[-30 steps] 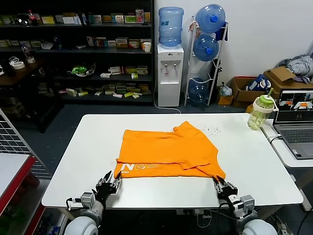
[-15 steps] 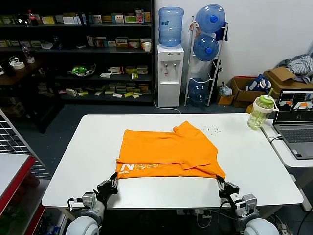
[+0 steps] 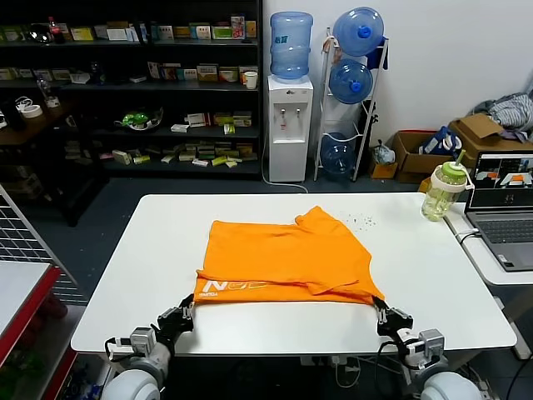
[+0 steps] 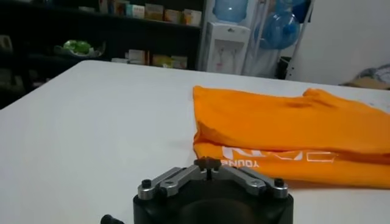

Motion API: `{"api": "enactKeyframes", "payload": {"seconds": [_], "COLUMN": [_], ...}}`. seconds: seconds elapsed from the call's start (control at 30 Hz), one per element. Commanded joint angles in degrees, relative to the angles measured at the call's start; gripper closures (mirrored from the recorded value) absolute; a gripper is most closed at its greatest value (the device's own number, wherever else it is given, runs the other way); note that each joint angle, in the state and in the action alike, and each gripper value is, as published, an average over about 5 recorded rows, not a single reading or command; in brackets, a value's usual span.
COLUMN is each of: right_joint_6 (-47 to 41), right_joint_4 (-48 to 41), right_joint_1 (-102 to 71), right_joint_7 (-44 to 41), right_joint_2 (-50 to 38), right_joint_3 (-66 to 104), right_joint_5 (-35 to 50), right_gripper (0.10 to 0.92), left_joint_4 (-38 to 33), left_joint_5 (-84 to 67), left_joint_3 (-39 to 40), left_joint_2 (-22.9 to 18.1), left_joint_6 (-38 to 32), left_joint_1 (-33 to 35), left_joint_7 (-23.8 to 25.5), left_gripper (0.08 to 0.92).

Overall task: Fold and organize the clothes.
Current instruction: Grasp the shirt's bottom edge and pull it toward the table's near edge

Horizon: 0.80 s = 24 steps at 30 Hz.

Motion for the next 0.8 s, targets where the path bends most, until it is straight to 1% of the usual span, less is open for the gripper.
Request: {"api": "enactKeyframes", "payload": {"seconds": [0.03, 0.17, 0.33, 0.5, 0.57, 0.63, 0.73, 0.8], "right_joint_6": [-2.3, -3.1, -3.2, -2.9, -2.4, -2.2, -1.8, -1.5], "right_joint_4": [7.8, 10.2, 12.8, 13.4, 13.3, 13.4, 13.5, 13.4], "right_joint_1": [-9.0, -13.2, -19.3, -21.4, -21.3, -20.9, -19.4, -17.3], "right_joint_7": [1.8, 2.6, 2.9, 3.9, 4.1, 4.1, 3.5, 2.9], "right_joint_2": [-4.9, -4.9, -4.2, -3.3, -3.3, -3.6, -4.2, -4.7], "right_joint_3": [3.0, 3.8, 5.8, 7.1, 7.8, 8.7, 10.3, 11.1], "right_joint_5": [4.2, 3.3, 1.6, -0.7, -1.2, -1.6, -2.0, -1.6], "right_gripper": [0.901, 0.901, 0.901, 0.892, 0.866, 0.818, 0.732, 0.680], "left_joint_4": [-8.6, -12.1, -16.2, -18.5, -18.4, -18.2, -18.1, -18.2], "left_joint_5": [-8.6, -9.7, -9.4, -8.1, -7.9, -8.0, -8.2, -8.5], "left_joint_3": [-1.0, -1.0, -1.2, -1.6, -1.7, -2.0, -3.1, -4.4], "left_joint_2": [6.8, 8.1, 8.5, 8.3, 8.1, 8.1, 8.4, 8.8], "left_joint_6": [3.7, 4.8, 5.1, 5.5, 6.3, 6.9, 7.1, 7.1], "left_joint_1": [5.4, 10.0, 15.7, 18.3, 18.0, 17.1, 15.5, 14.3], "left_joint_7": [-2.7, -4.4, -5.7, -5.9, -5.8, -6.0, -6.2, -6.0], "left_gripper": [0.910, 0.910, 0.910, 0.910, 0.910, 0.894, 0.828, 0.768]}}
